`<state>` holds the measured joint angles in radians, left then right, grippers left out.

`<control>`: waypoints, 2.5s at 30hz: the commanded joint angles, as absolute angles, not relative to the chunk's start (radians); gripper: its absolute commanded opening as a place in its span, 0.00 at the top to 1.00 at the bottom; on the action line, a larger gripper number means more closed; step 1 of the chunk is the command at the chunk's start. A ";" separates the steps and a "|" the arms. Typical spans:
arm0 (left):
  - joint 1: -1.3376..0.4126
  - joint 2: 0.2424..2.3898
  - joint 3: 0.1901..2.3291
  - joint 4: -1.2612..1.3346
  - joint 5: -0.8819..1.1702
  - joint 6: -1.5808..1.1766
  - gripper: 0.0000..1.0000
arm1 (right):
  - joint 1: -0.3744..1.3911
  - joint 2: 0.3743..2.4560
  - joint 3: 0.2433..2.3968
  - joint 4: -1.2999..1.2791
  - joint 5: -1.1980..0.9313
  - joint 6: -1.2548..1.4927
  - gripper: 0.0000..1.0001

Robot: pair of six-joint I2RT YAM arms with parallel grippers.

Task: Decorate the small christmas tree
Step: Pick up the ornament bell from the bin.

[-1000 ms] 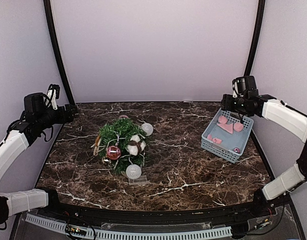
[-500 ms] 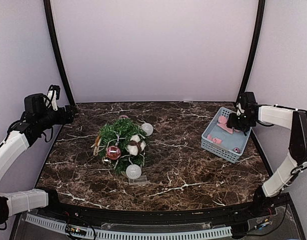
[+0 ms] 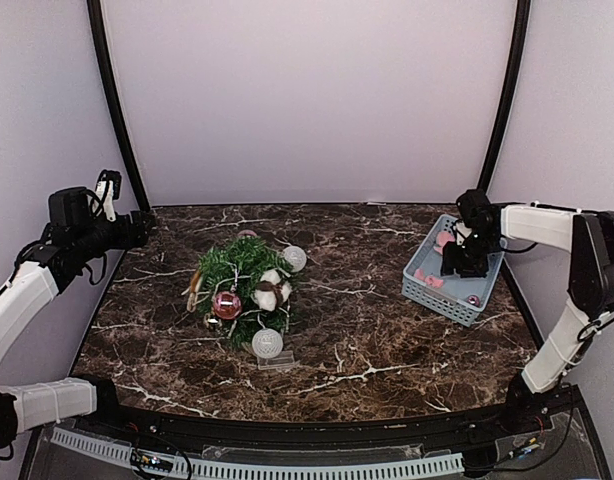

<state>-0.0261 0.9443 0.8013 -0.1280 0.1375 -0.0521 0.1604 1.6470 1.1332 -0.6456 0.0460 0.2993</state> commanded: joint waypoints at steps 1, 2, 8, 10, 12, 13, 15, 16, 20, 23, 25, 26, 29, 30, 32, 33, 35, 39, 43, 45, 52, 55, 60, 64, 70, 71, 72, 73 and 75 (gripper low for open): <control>-0.021 0.922 0.784 -0.110 0.156 -0.049 0.16 | 0.182 1.678 1.152 -0.733 0.012 0.312 0.44; -0.021 0.921 0.783 -0.110 0.155 -0.049 0.16 | 0.189 1.682 1.148 -0.733 0.008 0.315 0.43; -0.021 0.911 0.781 -0.111 0.155 -0.051 0.16 | 0.218 1.705 1.116 -0.719 -0.008 0.330 0.41; -0.021 0.908 0.780 -0.112 0.156 -0.051 0.16 | 0.227 1.704 1.108 -0.714 -0.026 0.334 0.38; -0.021 0.908 0.779 -0.111 0.156 -0.051 0.16 | 0.236 1.703 1.100 -0.712 -0.018 0.333 0.36; -0.021 0.907 0.779 -0.111 0.156 -0.051 0.16 | 0.240 1.704 1.095 -0.712 -0.010 0.334 0.36; -0.021 0.905 0.779 -0.110 0.155 -0.051 0.16 | 0.241 1.708 1.081 -0.707 -0.010 0.337 0.38; -0.021 0.904 0.779 -0.110 0.154 -0.050 0.16 | 0.241 1.710 1.073 -0.705 -0.014 0.337 0.40; -0.021 0.901 0.778 -0.110 0.154 -0.051 0.16 | 0.248 1.710 1.054 -0.704 -0.016 0.345 0.46; -0.021 0.899 0.776 -0.110 0.154 -0.051 0.16 | 0.249 1.692 1.059 -0.723 -0.003 0.344 0.48; -0.021 0.899 0.776 -0.109 0.156 -0.052 0.16 | 0.249 1.675 1.071 -0.746 -0.003 0.342 0.49; -0.021 0.899 0.776 -0.108 0.157 -0.054 0.16 | 0.249 1.667 1.081 -0.760 0.017 0.340 0.49; -0.021 0.899 0.776 -0.109 0.163 -0.056 0.16 | 0.249 1.641 1.107 -0.800 0.026 0.335 0.51; -0.021 0.898 0.776 -0.109 0.163 -0.057 0.16 | 0.249 1.633 1.115 -0.813 0.026 0.333 0.51; -0.021 0.897 0.775 -0.108 0.165 -0.058 0.16 | 0.249 1.624 1.124 -0.842 0.023 0.328 0.51; -0.022 0.897 0.774 -0.109 0.167 -0.058 0.16 | 0.249 1.622 1.125 -0.854 0.018 0.324 0.51; -0.022 0.897 0.775 -0.108 0.171 -0.060 0.16 | 0.251 1.621 1.116 -0.863 0.005 0.321 0.51; -0.021 0.897 0.775 -0.108 0.175 -0.061 0.16 | 0.254 1.630 1.091 -0.862 -0.041 0.317 0.52; -0.022 0.897 0.775 -0.109 0.175 -0.061 0.16 | 0.255 1.654 1.082 -0.853 -0.054 0.309 0.55; -0.022 0.896 0.775 -0.109 0.175 -0.061 0.16 | 0.257 1.670 1.082 -0.850 -0.061 0.304 0.56; -0.022 0.896 0.774 -0.108 0.173 -0.061 0.16 | 0.261 1.699 1.072 -0.842 -0.069 0.294 0.54; -0.022 0.897 0.775 -0.109 0.175 -0.060 0.16 | 0.261 1.707 1.061 -0.833 -0.078 0.293 0.54; -0.022 0.896 0.773 -0.109 0.176 -0.061 0.16 | 0.261 1.730 1.041 -0.801 -0.105 0.292 0.59; -0.022 0.893 0.772 -0.109 0.172 -0.059 0.16 | 0.262 1.729 1.035 -0.781 -0.126 0.296 0.65; -0.022 0.889 0.772 -0.108 0.170 -0.058 0.16 | 0.262 1.686 1.065 -0.787 -0.123 0.304 0.74; -0.022 0.888 0.772 -0.108 0.168 -0.058 0.16 | 0.261 1.678 1.073 -0.789 -0.114 0.306 0.76; -0.023 0.886 0.772 -0.108 0.168 -0.058 0.16 | 0.261 1.672 1.080 -0.787 -0.108 0.308 0.79; -0.023 0.885 0.772 -0.108 0.167 -0.058 0.16 | 0.261 1.667 1.087 -0.783 -0.104 0.310 0.82; -0.022 0.882 0.771 -0.109 0.165 -0.056 0.16 | 0.260 1.664 1.099 -0.777 -0.091 0.317 0.88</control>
